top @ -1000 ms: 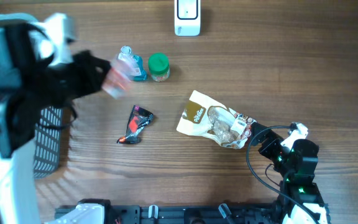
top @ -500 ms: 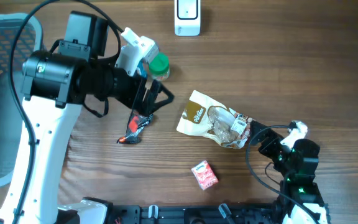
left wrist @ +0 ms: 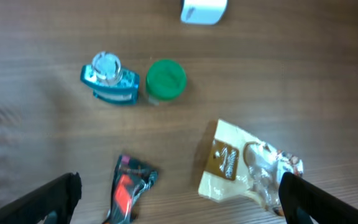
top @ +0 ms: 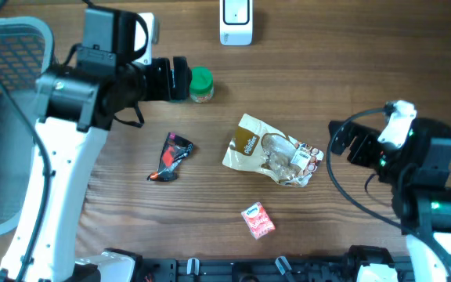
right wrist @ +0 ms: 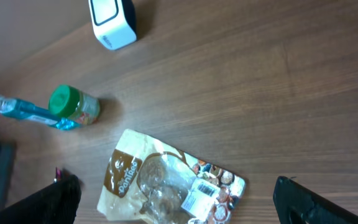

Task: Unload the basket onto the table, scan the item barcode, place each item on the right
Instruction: 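Move both grippers to the PanTree bag and grasp its opposite edges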

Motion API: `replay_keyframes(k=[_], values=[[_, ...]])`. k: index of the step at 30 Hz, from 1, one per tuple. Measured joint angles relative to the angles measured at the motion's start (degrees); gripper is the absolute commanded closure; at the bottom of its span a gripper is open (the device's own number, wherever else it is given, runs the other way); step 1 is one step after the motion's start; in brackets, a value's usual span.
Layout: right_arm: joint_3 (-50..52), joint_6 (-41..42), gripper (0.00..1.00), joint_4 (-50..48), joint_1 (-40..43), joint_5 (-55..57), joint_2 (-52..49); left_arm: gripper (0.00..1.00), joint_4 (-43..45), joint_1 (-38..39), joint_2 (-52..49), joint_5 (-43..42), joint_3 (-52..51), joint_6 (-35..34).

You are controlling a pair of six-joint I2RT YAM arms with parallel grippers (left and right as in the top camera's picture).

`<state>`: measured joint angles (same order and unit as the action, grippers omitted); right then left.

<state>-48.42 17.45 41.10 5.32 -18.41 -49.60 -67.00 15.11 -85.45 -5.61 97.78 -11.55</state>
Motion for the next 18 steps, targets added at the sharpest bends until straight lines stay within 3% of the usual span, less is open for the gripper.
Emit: replay_keyframes(k=[4,7,13,18], values=[[-2.84,-3.50,0.00,1.81,-0.31,-0.68,-1.95,0.00,14.91,1.33,-1.68,1.36,-20.68,-2.16],[-2.86,-5.33,0.00,3.37,-0.61,-1.70,-2.38,0.00,23.19,3.39,-1.42,3.72,-29.99,-4.52],[-2.84,-4.20,0.03,10.40,-8.94,2.05,-9.33,0.00,27.89,5.77,3.37,7.10,-46.05,-9.01],[-2.82,0.11,0.00,12.13,-24.57,3.23,-13.11,0.00,28.72,5.79,13.88,7.23,-51.21,-9.40]])
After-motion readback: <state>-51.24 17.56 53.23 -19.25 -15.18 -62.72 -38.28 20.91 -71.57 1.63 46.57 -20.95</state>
